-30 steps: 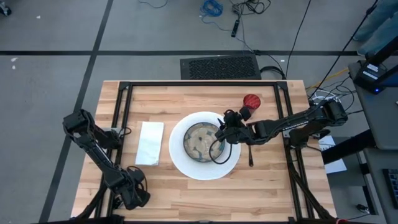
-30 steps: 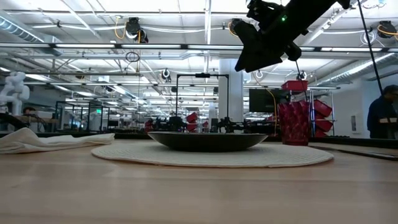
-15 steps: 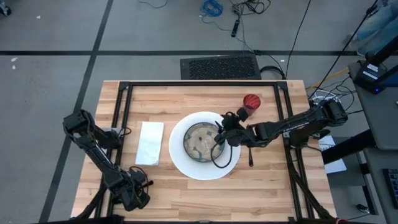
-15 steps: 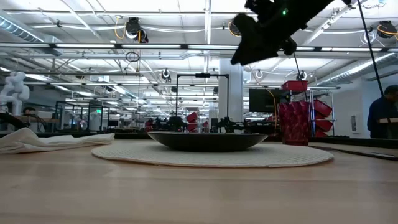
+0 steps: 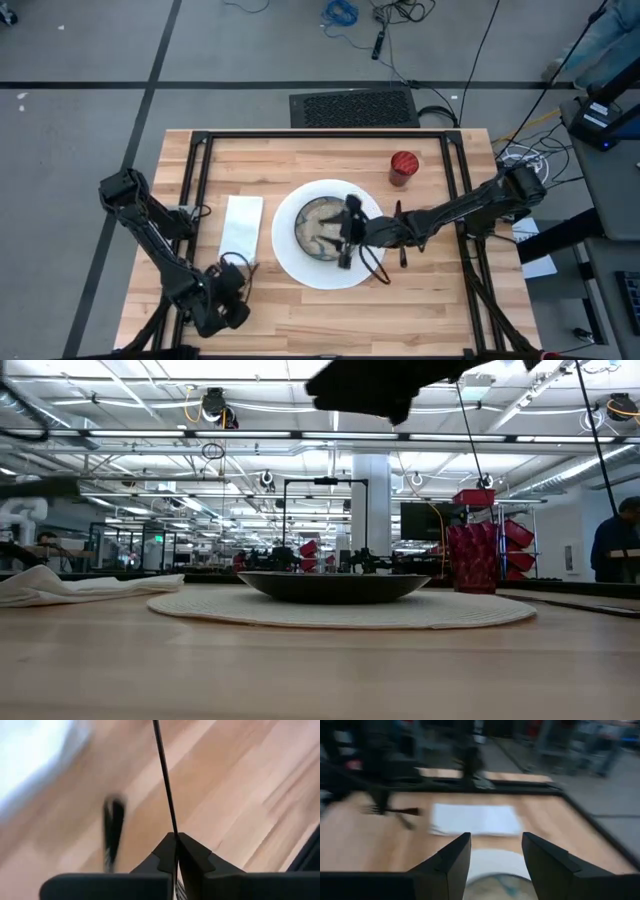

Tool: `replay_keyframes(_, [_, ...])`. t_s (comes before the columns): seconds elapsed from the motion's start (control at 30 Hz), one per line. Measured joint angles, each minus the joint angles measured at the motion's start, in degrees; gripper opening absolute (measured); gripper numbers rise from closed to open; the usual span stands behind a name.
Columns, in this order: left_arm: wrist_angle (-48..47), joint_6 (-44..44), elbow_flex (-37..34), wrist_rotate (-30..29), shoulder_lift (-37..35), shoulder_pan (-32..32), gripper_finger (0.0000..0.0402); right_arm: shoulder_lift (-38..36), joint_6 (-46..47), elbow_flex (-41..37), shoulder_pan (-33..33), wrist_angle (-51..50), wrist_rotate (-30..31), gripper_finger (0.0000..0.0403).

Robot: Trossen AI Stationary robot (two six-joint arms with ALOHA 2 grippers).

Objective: Set table place
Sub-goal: Put the black fork on the white napkin

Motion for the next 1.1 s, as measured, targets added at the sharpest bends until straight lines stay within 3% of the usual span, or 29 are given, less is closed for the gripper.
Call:
replay_keyframes(0.17, [0.1,8.0,1.1,-10.6,0.0,0.0,0.0000,7.7,0.1,2.2,0.0,9.8,-7.5,0.0167])
replay_keyframes(0.27, [0.2,12.4,1.2,-21.2,0.0,0.1,0.0000,12.7,0.1,5.9,0.0,11.9,-9.6,0.0167])
replay_keyframes(0.5, [0.8,21.9,1.2,-45.4,-2.0,0.0,0.0000,22.4,0.2,16.0,1.7,11.6,-9.8,0.0167])
replay_keyframes(0.7, [3.9,29.2,1.3,-65.2,-7.8,-2.6,0.0000,25.6,6.6,20.4,2.0,11.7,-9.4,0.0167])
replay_keyframes(0.83, [7.2,34.7,1.4,-70.8,-9.2,-3.1,0.0000,25.8,9.2,22.2,1.8,13.1,-11.0,0.0167])
replay_keyframes(1.1, [13.7,36.8,1.4,-71.8,-9.2,-0.9,0.0000,25.8,13.9,22.3,1.9,17.2,-12.4,0.0167])
